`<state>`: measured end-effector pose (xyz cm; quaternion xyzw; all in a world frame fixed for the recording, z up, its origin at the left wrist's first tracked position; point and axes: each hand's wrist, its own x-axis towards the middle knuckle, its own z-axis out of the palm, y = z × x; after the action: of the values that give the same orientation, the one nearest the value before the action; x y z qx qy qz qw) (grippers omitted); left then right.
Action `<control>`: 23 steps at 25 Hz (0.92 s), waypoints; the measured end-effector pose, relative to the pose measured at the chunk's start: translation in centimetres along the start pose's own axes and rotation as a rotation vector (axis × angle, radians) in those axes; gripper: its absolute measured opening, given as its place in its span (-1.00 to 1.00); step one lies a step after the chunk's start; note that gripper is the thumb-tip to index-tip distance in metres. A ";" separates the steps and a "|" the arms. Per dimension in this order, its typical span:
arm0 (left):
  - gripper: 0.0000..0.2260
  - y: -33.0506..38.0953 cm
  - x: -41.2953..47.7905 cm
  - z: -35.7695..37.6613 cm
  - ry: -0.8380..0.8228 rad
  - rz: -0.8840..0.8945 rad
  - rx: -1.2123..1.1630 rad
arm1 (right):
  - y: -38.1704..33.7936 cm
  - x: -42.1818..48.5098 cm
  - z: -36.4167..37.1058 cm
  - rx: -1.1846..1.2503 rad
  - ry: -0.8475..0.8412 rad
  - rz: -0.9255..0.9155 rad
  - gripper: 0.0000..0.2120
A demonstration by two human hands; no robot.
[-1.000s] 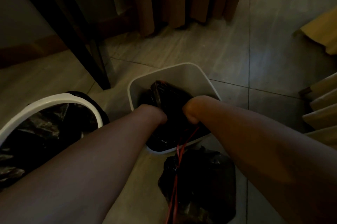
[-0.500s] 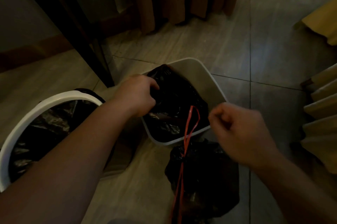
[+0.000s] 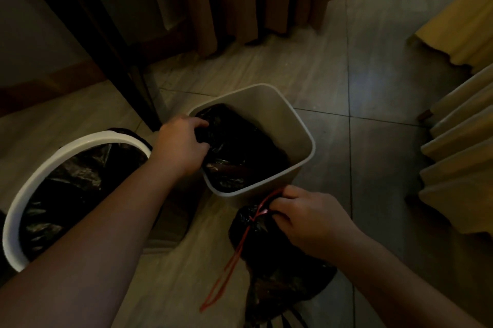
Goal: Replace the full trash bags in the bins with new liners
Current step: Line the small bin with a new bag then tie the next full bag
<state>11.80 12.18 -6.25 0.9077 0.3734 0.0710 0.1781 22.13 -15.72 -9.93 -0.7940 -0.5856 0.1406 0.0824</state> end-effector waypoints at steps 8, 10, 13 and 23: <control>-0.49 0.2 -1.8 -0.2 -0.004 -0.002 -0.071 | 1.6 2.0 4.2 0.326 -0.046 0.228 -0.79; -0.49 0.3 -2.2 -0.4 0.009 0.011 -0.086 | 1.7 2.7 4.1 0.319 -0.127 0.243 -0.79; -0.47 0.4 -2.6 -0.7 0.005 0.055 -0.124 | 2.6 1.4 1.5 0.228 -0.187 0.252 -0.83; -0.34 -1.6 -5.2 -2.9 0.001 0.331 -0.204 | 2.3 16.5 -8.7 0.172 0.116 0.210 -0.39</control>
<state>6.31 10.35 -4.11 0.9338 0.2100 0.1373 0.2551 31.57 -0.37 -4.48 -0.8478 -0.4792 0.1520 0.1687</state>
